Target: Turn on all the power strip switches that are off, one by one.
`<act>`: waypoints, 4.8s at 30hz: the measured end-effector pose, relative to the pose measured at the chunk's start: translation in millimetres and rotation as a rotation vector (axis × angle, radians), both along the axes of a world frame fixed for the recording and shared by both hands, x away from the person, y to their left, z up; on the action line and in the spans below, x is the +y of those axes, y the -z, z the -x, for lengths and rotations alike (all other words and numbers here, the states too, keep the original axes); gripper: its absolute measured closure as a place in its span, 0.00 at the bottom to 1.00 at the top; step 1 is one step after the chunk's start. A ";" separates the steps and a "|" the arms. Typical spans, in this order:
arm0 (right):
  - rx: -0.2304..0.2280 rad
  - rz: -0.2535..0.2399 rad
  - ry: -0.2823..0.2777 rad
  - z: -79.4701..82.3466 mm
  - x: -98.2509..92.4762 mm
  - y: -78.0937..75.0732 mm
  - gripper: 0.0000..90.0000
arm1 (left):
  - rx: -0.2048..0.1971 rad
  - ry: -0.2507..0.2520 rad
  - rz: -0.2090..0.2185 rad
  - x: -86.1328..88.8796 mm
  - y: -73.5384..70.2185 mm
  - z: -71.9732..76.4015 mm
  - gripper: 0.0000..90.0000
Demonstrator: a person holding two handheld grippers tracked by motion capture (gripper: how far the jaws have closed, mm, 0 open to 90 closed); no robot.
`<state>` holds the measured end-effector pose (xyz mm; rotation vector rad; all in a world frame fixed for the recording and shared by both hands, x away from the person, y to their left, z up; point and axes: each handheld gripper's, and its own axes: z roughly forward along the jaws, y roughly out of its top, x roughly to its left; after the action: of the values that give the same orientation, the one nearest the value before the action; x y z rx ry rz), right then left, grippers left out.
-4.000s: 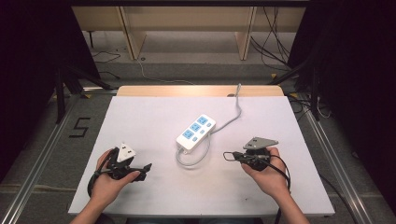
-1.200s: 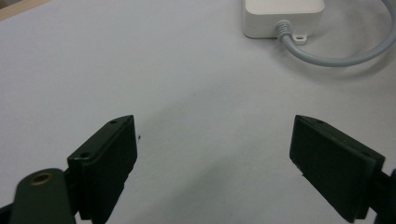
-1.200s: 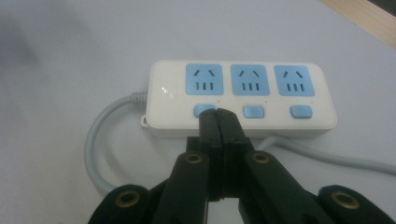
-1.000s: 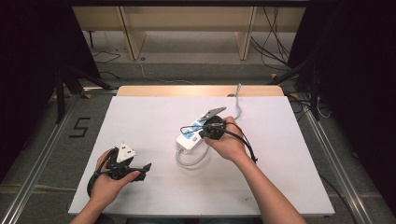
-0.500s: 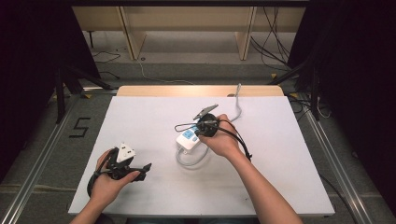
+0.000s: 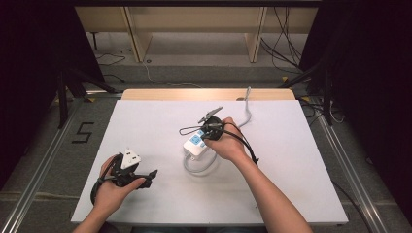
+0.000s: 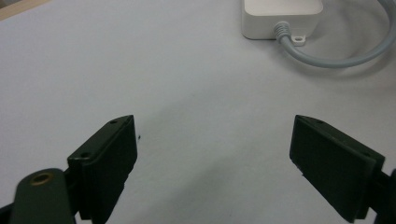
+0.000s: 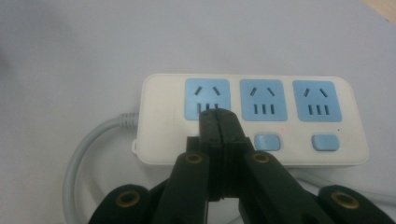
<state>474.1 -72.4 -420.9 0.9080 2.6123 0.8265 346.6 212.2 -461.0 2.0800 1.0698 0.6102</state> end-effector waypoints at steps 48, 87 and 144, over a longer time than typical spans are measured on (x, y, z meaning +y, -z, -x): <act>0.072 0.071 0.005 -14.2 15.7 18.5 1.00 | -0.001 0.003 -0.001 0.0 -0.1 0.0 0.17; 0.099 0.108 0.002 -16.6 20.9 15.6 1.00 | -0.002 0.002 0.001 0.4 -0.4 0.0 0.17; 0.060 0.103 0.056 -20.5 12.0 6.1 1.00 | -0.003 0.001 -0.003 0.4 -0.2 -0.1 0.17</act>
<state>494.6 -60.5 -427.0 0.9871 2.6398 0.6533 346.7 212.5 -460.8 2.0810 1.0663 0.6148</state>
